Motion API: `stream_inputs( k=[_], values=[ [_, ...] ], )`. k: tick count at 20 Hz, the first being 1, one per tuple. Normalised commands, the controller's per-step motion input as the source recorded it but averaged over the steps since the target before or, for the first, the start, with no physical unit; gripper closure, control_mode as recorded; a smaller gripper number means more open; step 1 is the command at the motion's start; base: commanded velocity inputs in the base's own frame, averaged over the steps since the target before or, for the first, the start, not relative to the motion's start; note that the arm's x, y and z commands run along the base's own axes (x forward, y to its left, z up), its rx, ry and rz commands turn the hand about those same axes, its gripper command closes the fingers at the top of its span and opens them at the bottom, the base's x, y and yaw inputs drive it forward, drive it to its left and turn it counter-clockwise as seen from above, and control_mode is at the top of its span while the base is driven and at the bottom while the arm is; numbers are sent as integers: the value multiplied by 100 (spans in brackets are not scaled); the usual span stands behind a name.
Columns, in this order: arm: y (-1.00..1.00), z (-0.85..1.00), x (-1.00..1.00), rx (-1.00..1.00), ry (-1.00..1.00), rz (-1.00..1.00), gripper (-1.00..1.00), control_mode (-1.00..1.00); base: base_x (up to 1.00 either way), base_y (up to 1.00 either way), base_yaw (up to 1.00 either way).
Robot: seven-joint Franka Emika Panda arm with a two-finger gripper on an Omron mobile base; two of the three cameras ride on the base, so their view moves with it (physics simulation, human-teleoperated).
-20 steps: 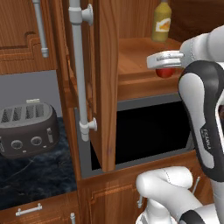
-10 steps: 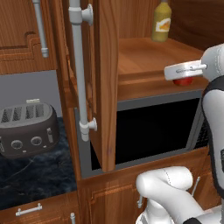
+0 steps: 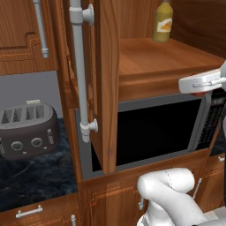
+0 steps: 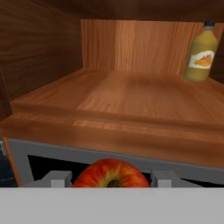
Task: Open the cabinet. Pick the kiwi and apple from the cabinet and place them into the bowl. Then close the cabinet.
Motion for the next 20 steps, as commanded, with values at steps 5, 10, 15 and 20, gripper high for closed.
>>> stream_inputs(
  k=[5, 10, 15, 20],
  values=[
    [-2, -2, -12, -1, -1, 0, 100, -100, 0, 0, 0],
    [0, 0, -3, 0, 0, 0, 100, -100, 0, 0, 0],
    [0, 0, 0, 0, 0, 0, 100, -100, 0, 0, 0],
    [0, 0, 0, 0, 0, 0, 100, 100, -19, 0, 0]
  ],
)
